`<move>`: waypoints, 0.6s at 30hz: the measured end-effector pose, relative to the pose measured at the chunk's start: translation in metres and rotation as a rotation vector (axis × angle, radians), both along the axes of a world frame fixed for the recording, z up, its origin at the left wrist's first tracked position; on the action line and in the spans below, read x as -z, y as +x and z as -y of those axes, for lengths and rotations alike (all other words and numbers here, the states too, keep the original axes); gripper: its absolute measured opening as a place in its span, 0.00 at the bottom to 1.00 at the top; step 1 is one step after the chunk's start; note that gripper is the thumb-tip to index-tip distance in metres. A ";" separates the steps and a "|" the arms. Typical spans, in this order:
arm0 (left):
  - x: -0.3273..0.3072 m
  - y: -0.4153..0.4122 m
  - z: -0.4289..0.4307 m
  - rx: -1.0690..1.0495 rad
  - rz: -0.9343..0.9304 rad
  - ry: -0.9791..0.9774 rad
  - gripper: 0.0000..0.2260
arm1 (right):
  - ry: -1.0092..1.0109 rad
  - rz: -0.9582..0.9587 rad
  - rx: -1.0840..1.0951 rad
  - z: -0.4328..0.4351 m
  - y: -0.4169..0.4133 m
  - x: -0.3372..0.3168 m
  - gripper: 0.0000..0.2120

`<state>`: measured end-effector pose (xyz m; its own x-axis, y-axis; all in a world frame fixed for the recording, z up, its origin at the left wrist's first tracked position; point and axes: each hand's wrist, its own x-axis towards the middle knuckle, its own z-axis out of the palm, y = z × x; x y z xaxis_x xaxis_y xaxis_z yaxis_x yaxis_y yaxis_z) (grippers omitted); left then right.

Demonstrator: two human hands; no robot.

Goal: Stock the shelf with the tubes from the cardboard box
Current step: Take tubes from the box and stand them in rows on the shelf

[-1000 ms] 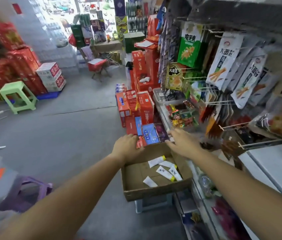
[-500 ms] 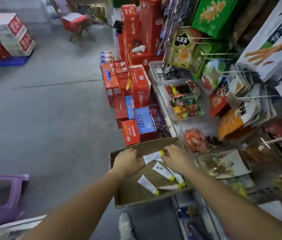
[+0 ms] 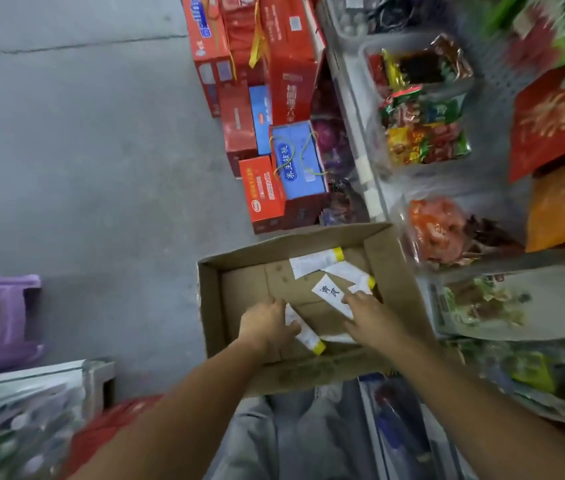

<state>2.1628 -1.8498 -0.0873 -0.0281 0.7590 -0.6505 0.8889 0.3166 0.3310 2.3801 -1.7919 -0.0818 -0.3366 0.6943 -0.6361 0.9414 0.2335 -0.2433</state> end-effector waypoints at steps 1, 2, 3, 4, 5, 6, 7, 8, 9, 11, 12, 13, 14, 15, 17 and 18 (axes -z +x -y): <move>0.014 0.006 0.002 -0.016 0.008 -0.038 0.19 | -0.021 0.024 -0.022 0.001 0.004 0.014 0.23; 0.027 0.013 0.004 -0.030 0.016 -0.076 0.19 | -0.043 0.053 -0.048 0.001 0.008 0.026 0.23; 0.039 0.020 0.007 -0.052 0.027 -0.120 0.19 | -0.069 0.076 -0.072 0.001 0.012 0.038 0.23; 0.049 0.027 0.008 -0.095 0.044 -0.163 0.20 | -0.093 0.094 -0.087 0.001 0.014 0.049 0.22; 0.061 0.034 0.009 -0.162 0.061 -0.202 0.21 | -0.107 0.107 -0.099 0.000 0.016 0.059 0.22; 0.072 0.040 0.010 -0.246 0.080 -0.232 0.22 | -0.116 0.120 -0.118 -0.001 0.017 0.069 0.22; 0.081 0.045 0.012 -0.334 0.101 -0.260 0.23 | -0.121 0.134 -0.142 -0.003 0.019 0.078 0.22; 0.091 0.051 0.012 -0.419 0.122 -0.277 0.24 | -0.123 0.151 -0.170 -0.004 0.020 0.086 0.22; 0.100 0.056 0.012 -0.491 0.142 -0.286 0.26 | -0.124 0.166 -0.198 -0.004 0.021 0.094 0.22; 0.113 0.068 0.013 -0.603 0.172 -0.283 0.33 | -0.131 0.191 -0.259 -0.005 0.025 0.108 0.23; 0.118 0.074 0.013 -0.646 0.173 -0.275 0.35 | -0.135 0.201 -0.292 -0.005 0.026 0.114 0.24; 0.123 0.080 0.012 -0.680 0.162 -0.270 0.36 | -0.139 0.208 -0.326 -0.004 0.027 0.119 0.24; 0.128 0.086 0.012 -0.714 0.151 -0.264 0.35 | -0.141 0.214 -0.358 -0.004 0.027 0.124 0.23; 0.133 0.091 0.013 -0.759 0.149 -0.273 0.34 | -0.143 0.217 -0.385 -0.002 0.028 0.128 0.22; 0.139 0.101 0.013 -0.874 0.169 -0.324 0.36 | -0.141 0.224 -0.441 0.001 0.029 0.136 0.20; 0.141 0.105 0.014 -0.937 0.183 -0.354 0.37 | -0.133 0.230 -0.476 0.003 0.029 0.140 0.20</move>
